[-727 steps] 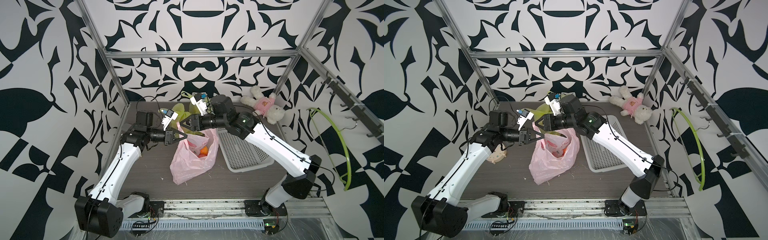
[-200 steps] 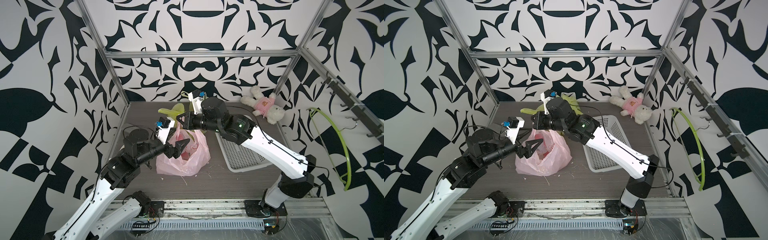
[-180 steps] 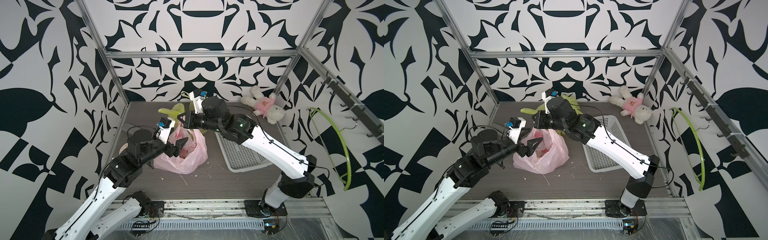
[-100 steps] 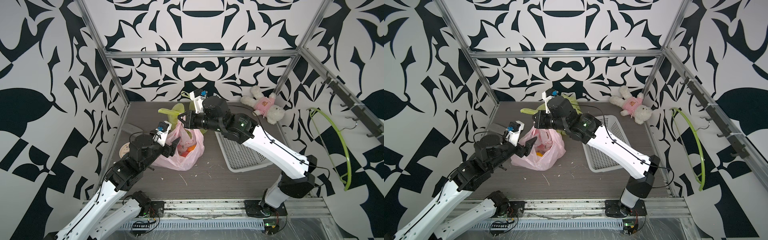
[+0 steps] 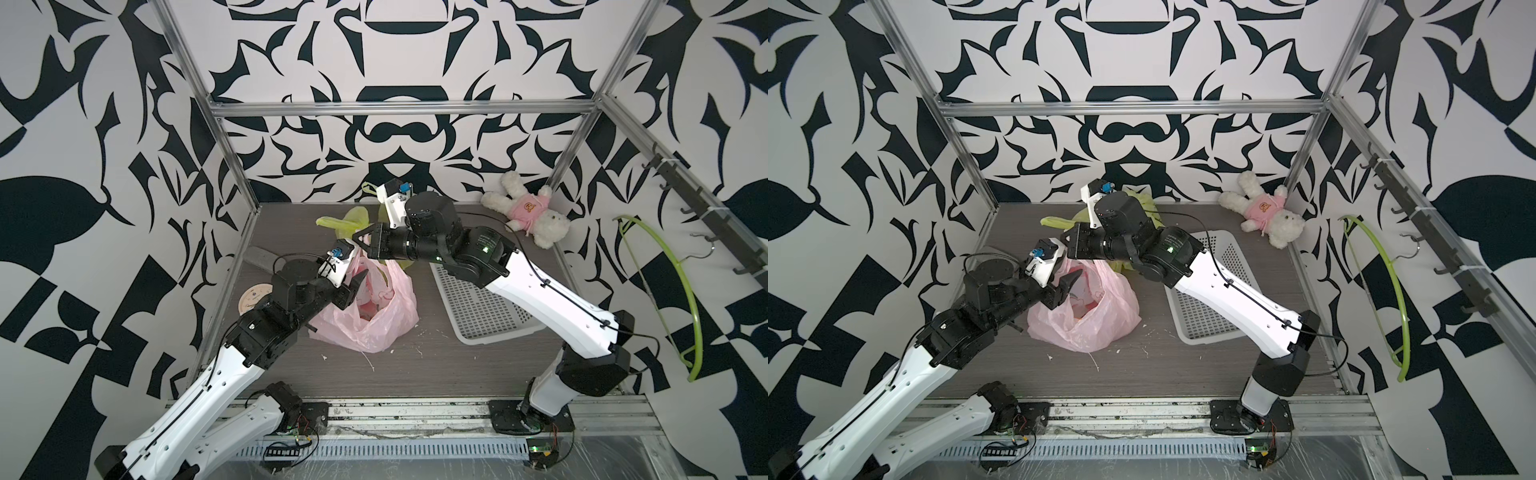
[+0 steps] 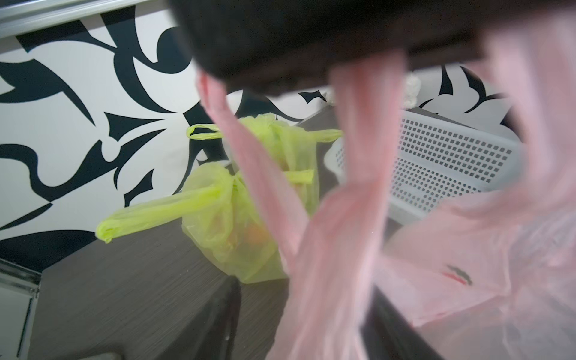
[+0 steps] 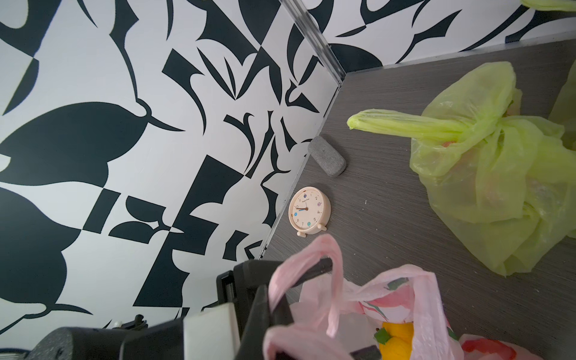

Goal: Place the peach into a plastic bag & tie a knot
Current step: Adjust the plastic bag at the center of the board.

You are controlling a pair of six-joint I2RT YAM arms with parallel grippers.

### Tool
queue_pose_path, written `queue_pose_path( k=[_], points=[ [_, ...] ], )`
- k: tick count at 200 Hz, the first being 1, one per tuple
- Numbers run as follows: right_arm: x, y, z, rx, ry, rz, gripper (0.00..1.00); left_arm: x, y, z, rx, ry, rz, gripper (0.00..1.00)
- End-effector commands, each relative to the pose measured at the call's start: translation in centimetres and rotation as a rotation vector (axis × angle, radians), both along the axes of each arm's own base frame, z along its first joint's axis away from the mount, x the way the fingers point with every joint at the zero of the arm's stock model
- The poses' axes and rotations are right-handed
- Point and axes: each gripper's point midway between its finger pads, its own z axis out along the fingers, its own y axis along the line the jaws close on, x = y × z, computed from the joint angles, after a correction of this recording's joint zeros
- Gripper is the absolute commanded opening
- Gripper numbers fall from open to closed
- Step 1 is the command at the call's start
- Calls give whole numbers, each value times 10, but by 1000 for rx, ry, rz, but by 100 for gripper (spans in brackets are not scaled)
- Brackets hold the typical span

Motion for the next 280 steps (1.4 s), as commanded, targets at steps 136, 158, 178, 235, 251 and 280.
queue_pose_path(
  k=[136,158,178,235,251,280],
  points=[
    [-45,-141,7,-67,-45,192,52,4,11,-25,-116,207,60,0],
    [-60,-149,15,-48,-57,216,51,6,12,-26,-120,218,66,0],
    [-79,-147,19,-7,-34,301,50,10,14,-27,-123,230,81,0],
    [-60,-197,9,-161,-93,-5,60,25,20,-26,-163,293,185,0],
    [-69,-185,15,-118,-156,68,64,30,23,-27,-177,323,229,0],
    [-87,-157,19,-120,-327,198,67,37,25,-29,-184,358,276,0]
  ],
)
